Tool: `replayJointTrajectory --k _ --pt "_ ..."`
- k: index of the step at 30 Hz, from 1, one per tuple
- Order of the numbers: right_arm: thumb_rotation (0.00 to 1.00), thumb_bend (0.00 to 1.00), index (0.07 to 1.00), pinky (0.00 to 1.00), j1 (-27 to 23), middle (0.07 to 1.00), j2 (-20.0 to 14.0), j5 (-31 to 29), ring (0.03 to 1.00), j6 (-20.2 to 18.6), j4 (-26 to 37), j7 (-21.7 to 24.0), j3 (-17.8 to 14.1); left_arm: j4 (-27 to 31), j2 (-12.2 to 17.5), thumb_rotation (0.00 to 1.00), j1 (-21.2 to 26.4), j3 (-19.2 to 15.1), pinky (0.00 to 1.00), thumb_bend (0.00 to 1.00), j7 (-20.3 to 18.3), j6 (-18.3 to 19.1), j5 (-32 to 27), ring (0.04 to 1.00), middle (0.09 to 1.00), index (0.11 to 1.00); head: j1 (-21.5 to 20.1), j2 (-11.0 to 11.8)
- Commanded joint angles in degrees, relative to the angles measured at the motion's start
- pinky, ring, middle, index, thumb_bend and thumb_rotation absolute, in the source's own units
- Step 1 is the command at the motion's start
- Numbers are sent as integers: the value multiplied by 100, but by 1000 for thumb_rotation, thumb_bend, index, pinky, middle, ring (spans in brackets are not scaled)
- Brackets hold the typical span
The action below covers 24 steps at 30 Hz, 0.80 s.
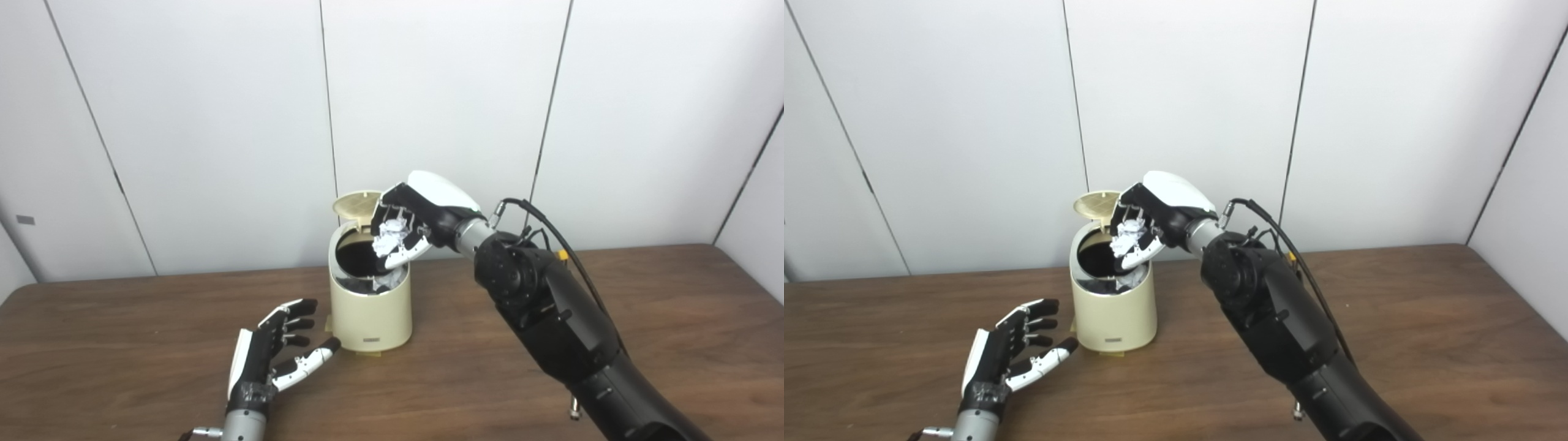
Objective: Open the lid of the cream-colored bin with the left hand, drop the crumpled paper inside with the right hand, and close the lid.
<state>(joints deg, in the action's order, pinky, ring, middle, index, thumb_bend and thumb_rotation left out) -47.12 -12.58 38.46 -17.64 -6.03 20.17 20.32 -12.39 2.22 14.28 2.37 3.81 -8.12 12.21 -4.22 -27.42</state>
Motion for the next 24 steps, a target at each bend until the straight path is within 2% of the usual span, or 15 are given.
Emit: replayJointTrajectory --k 1,6,16,24 --pt "0 499 493 333 -271 500 20 19 407 213 64 -241 -31 40 -64 170 -25 54 625 715 73 -32 55 728 768 760 24 -5" --pt "0 501 482 345 -256 499 134 134 408 231 -1 -393 45 33 -59 177 -33 73 637 721 75 -58 34 733 766 760 61 -5" --pt "0 501 466 358 -256 506 211 276 407 557 -198 -667 187 77 -33 187 -81 122 635 721 96 -43 107 733 767 761 101 -27" --pt "0 496 484 322 -212 515 151 396 386 1237 -402 -1032 297 99 -30 190 -114 113 632 720 88 -112 98 737 779 766 101 -38"
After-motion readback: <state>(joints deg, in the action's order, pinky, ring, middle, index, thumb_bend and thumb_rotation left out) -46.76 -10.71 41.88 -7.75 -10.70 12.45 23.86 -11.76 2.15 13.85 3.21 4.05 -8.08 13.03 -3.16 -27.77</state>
